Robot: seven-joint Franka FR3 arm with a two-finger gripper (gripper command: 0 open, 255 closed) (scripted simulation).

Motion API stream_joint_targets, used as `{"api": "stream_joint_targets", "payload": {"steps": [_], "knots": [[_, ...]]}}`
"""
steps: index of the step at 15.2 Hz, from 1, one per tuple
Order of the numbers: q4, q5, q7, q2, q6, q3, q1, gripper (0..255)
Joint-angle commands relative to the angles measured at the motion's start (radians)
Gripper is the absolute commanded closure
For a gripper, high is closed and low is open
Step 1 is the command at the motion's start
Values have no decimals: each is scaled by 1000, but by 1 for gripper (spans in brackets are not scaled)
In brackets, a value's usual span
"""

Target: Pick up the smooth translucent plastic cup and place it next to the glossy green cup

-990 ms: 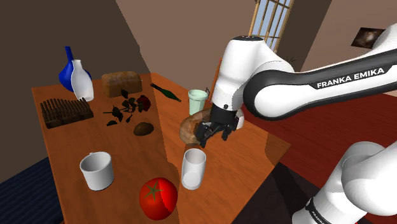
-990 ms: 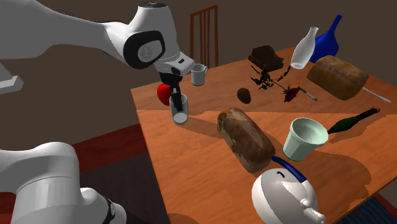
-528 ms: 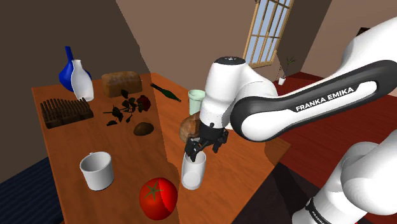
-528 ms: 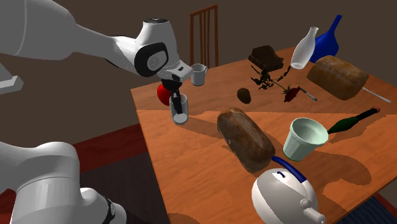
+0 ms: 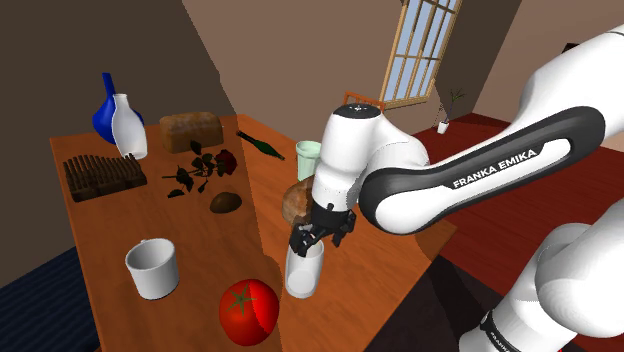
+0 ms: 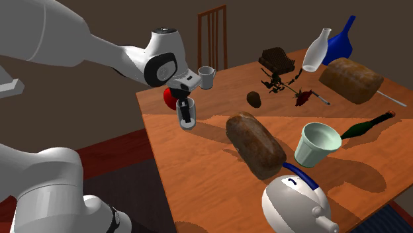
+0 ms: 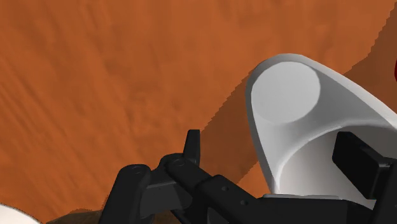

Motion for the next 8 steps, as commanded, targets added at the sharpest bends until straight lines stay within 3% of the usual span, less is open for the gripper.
{"api": "stream_joint_targets", "payload": {"steps": [1,3,4,8], "knots": [[0,0,0,1,1,0,0,0],[0,0,0,0,0,0,0,0],[0,0,0,0,0,0,0,255],[0,0,0,0,0,0,0,255]]}}
